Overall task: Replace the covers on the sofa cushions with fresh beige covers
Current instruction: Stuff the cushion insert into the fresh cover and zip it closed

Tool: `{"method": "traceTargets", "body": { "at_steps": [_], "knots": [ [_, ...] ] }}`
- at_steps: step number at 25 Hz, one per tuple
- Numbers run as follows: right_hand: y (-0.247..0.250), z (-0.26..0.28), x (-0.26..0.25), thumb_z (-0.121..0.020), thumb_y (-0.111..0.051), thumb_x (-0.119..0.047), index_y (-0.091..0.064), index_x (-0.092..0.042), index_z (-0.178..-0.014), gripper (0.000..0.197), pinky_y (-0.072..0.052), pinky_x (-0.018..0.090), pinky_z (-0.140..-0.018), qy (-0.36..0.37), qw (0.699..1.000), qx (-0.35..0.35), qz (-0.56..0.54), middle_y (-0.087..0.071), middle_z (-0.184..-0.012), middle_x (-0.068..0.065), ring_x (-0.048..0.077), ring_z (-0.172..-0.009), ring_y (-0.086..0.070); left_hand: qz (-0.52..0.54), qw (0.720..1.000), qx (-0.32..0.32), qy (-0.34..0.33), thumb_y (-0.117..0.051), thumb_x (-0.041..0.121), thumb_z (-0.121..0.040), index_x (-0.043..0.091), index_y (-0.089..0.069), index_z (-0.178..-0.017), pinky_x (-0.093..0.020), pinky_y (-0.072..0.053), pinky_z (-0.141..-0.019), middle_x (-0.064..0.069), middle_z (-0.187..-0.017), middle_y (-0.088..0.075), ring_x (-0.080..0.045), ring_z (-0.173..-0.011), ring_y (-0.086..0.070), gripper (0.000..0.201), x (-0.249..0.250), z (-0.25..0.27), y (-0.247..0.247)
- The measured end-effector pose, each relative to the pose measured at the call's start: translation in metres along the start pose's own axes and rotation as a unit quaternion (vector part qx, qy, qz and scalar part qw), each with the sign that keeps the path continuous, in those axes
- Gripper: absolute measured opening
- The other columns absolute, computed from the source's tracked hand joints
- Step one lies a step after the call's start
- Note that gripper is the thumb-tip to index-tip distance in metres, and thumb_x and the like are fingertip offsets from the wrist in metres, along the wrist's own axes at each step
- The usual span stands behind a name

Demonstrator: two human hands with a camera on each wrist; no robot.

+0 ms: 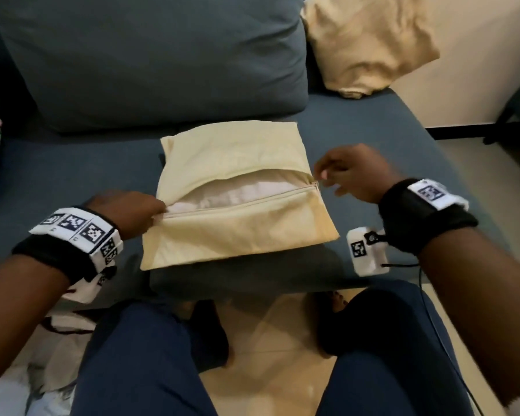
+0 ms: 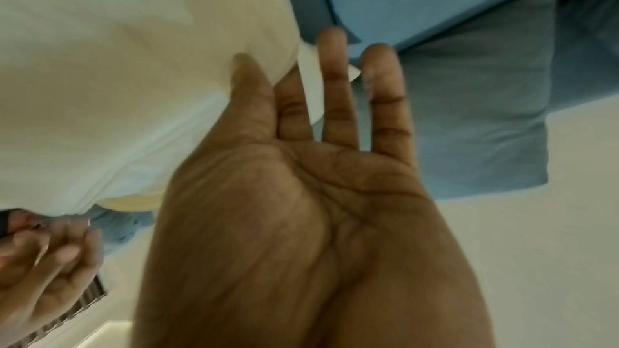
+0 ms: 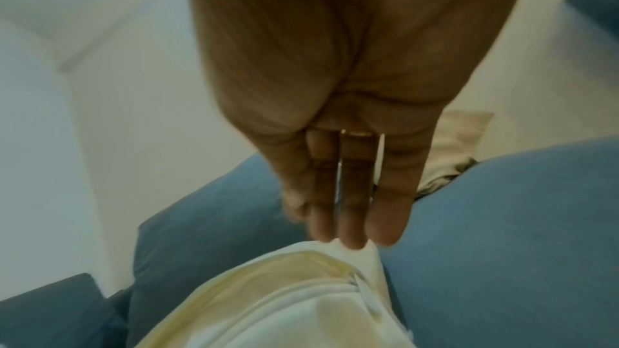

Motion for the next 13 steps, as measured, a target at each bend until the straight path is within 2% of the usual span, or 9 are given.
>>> {"method": "traceTargets", "body": {
  "at_steps": [1, 3, 5, 6, 9, 13],
  "knots": [
    [-0.005, 0.0, 0.011, -0.086, -0.059, -0.004, -0.074, -0.017, -0.089, 0.021, -0.06, 0.047, -0.076, -0.033, 0.997, 0.065, -0.022, -0.075, -0.088, 0.006, 0.029, -0.084, -0.071, -0.015, 0.999, 0.026, 0.015, -0.049, 0.031, -0.098, 0.038, -0.057, -0.126, -0.035, -0.049, -0.091, 0.001, -0.133, -0.059, -0.025, -0.116, -0.059, 0.03, 0.009, 0.005, 0.011],
    [-0.027, 0.003, 0.03, -0.083, -0.059, -0.008, -0.071, -0.021, -0.078, 0.018, -0.058, 0.047, -0.08, -0.085, 0.989, 0.119, -0.024, -0.075, -0.085, 0.01, 0.034, -0.085, -0.07, 0.006, 0.991, 0.131, 0.015, -0.047, 0.027, -0.095, 0.034, -0.062, -0.116, -0.036, -0.051, -0.08, -0.002, -0.12, -0.065, -0.029, -0.103, -0.064, 0.026, 0.047, 0.008, 0.037],
    [-0.054, 0.005, 0.037, -0.083, -0.06, -0.012, -0.071, -0.022, -0.078, 0.016, -0.057, 0.044, -0.082, -0.121, 0.98, 0.138, -0.082, -0.075, -0.087, 0.009, 0.034, -0.087, -0.07, 0.122, 0.963, 0.237, -0.041, -0.048, 0.032, -0.096, 0.026, -0.065, -0.103, -0.04, -0.054, -0.075, -0.004, -0.101, -0.068, -0.03, -0.091, -0.065, 0.019, 0.101, 0.01, 0.063],
    [-0.065, 0.007, 0.04, -0.083, -0.061, -0.014, -0.073, -0.021, -0.082, 0.013, -0.057, 0.042, -0.083, -0.132, 0.974, 0.146, -0.114, -0.075, -0.089, 0.007, 0.031, -0.088, -0.07, 0.174, 0.944, 0.267, -0.084, -0.051, 0.033, -0.095, 0.024, -0.065, -0.098, -0.041, -0.053, -0.075, -0.003, -0.096, -0.068, -0.028, -0.089, -0.064, 0.017, 0.131, 0.007, 0.072],
    [-0.091, 0.011, 0.046, -0.084, -0.068, -0.022, -0.074, -0.019, -0.094, 0.012, -0.053, 0.032, -0.081, -0.135, 0.966, 0.153, -0.161, -0.075, -0.094, 0.001, 0.022, -0.09, -0.068, 0.24, 0.908, 0.309, -0.15, -0.059, 0.027, -0.092, 0.021, -0.066, -0.098, -0.04, -0.05, -0.079, -0.001, -0.098, -0.067, -0.023, -0.092, -0.061, 0.01, 0.203, -0.014, 0.08],
    [-0.105, 0.006, 0.058, -0.087, -0.068, -0.019, -0.075, -0.017, -0.098, 0.013, -0.044, 0.024, -0.074, -0.105, 0.965, 0.169, -0.17, -0.074, -0.097, 0.002, 0.021, -0.09, -0.066, 0.195, 0.92, 0.319, -0.121, -0.063, 0.024, -0.091, 0.011, -0.063, -0.108, -0.04, -0.048, -0.078, -0.01, -0.106, -0.062, -0.032, -0.098, -0.059, 0.021, 0.238, -0.054, 0.065]
  ]
}}
Point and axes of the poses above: each hand's wrist, its own z-axis away from the middle knuckle, its own y-axis out of the back of the hand, x = y × z, the point moved 1 cm from there along -z, towards the middle knuckle
